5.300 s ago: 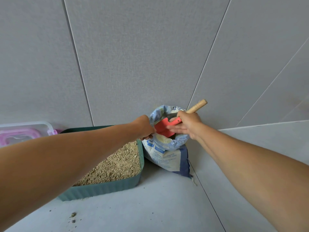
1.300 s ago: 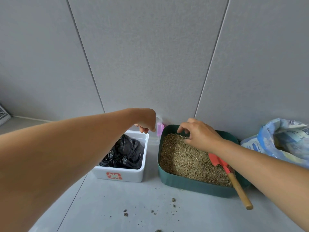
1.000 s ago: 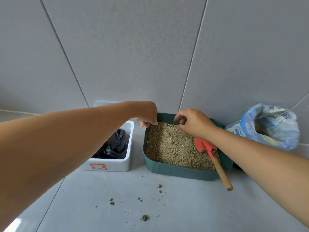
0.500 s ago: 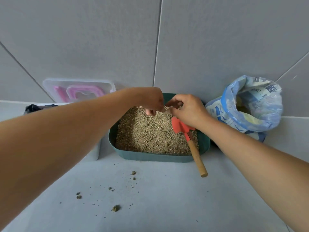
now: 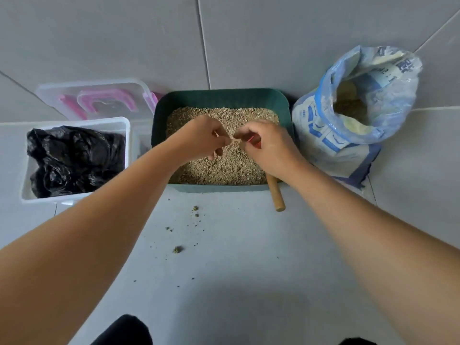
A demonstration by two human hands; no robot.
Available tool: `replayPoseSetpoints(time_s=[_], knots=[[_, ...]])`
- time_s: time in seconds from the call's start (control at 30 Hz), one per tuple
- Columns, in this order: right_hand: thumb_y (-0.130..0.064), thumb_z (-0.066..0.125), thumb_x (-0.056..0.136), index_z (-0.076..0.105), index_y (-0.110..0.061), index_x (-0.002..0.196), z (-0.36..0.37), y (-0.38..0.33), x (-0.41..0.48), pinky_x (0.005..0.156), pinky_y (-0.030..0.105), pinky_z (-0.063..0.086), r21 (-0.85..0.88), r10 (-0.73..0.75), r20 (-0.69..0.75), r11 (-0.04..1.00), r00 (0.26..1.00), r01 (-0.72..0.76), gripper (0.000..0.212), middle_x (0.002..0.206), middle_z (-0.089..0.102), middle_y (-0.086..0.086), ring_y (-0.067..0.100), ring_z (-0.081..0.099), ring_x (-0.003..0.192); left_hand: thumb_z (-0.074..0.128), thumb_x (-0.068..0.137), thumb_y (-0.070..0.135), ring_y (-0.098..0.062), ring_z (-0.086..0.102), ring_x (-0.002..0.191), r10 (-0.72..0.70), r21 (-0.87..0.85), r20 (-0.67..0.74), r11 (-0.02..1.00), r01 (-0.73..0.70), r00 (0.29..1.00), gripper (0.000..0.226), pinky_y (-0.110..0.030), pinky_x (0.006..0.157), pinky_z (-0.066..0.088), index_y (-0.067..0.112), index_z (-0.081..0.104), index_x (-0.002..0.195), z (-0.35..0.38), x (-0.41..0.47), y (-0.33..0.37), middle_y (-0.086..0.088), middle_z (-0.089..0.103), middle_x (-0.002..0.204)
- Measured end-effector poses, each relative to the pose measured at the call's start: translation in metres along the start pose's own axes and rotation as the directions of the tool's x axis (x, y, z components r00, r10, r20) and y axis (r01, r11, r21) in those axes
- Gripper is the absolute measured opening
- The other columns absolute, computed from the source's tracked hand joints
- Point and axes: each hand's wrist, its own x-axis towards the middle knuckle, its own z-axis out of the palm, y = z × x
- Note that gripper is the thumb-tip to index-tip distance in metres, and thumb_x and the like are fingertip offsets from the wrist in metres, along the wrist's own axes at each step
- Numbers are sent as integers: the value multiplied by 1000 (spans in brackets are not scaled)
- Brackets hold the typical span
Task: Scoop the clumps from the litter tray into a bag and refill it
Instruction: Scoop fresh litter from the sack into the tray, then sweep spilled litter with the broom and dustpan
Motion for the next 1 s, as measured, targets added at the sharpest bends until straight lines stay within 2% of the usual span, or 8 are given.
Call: replayPoseSetpoints(time_s=[0.13,0.23,0.4,0.57,0.67,0.8,0.93,1.0], knots=[[-12,67,88,68,-23,96,-26,-22,-12,79,32,57,-35,7,134,999,991,-2,14,103,62,-4,10,64,84,59,93,24,-5,63,58,-70,-21,11,997,70,997,13,-20,57,48,14,66,97,-22,-19,14,0,69,77],[-11,62,91,69,-18,95,-68,-46,-30,73,30,57,-40,60,203,998,977,-54,10,99,63,-5,12,65,81,58,94,23,-5,62,57,-91,12,56,996,90,994,13,-16,51,42,12,65,96,-43,-40,44,0,68,76],[-11,58,94,70,-17,104,-144,-88,-64,65,25,52,-77,172,271,985,947,-156,17,94,65,-1,11,63,76,58,93,23,-9,68,63,-121,84,158,990,109,980,16,-20,60,49,10,65,96,-77,-82,96,-3,71,81],[-11,54,95,70,-16,103,-222,-134,-92,73,36,55,-99,229,248,973,941,-211,18,99,68,4,18,65,83,58,94,20,-5,64,56,-118,81,208,991,103,971,13,-11,45,38,10,65,95,-115,-124,162,2,67,73],[-10,54,94,70,-17,103,-267,-158,-111,73,30,53,-113,269,233,962,935,-248,19,102,68,1,15,63,82,58,93,18,-5,64,56,-96,110,237,991,71,967,13,-10,47,39,8,65,96,-135,-149,204,1,68,74],[-5,59,86,69,-18,104,-336,-184,-136,73,24,44,-143,324,237,944,916,-297,24,95,61,-5,12,55,80,57,94,19,-7,66,60,-74,151,305,988,29,949,14,-16,52,43,11,66,100,-160,-174,269,2,70,79],[-6,59,85,71,-21,98,-399,-196,-162,66,20,41,-152,368,174,927,914,-344,24,92,65,-8,13,58,80,56,94,18,-9,68,63,-62,144,367,989,8,928,12,-18,52,44,12,64,101,-174,-193,336,1,70,81],[-8,56,87,72,-20,98,-438,-198,-183,68,23,43,-146,409,157,910,899,-389,23,94,68,-5,15,61,81,56,94,19,-13,70,69,-55,159,399,987,-10,915,14,-16,50,44,11,63,103,-174,-201,379,-2,71,87]])
